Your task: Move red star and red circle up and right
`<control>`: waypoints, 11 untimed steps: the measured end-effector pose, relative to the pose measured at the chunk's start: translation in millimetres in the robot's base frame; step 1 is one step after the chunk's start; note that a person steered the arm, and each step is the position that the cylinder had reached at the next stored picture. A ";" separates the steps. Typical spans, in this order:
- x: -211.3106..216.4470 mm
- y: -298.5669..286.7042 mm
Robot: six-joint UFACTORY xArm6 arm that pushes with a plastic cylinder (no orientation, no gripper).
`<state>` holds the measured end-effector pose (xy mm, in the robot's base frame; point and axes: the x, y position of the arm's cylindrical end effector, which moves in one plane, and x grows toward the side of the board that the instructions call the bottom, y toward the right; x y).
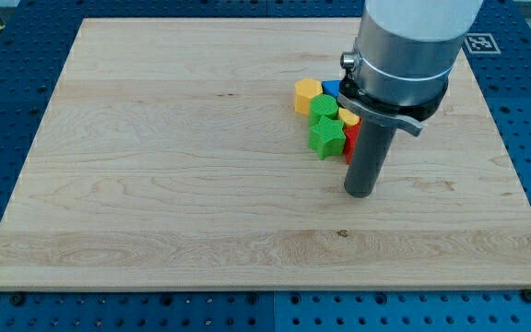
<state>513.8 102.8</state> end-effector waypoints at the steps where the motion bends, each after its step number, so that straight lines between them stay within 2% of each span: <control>1: -11.8 0.0; 4: -27.9 -8.6; 5: -45.7 -8.6; 6: -60.5 2.0; 7: -60.8 27.9; 9: -60.8 42.6; 10: -61.2 27.7; 11: -83.5 21.9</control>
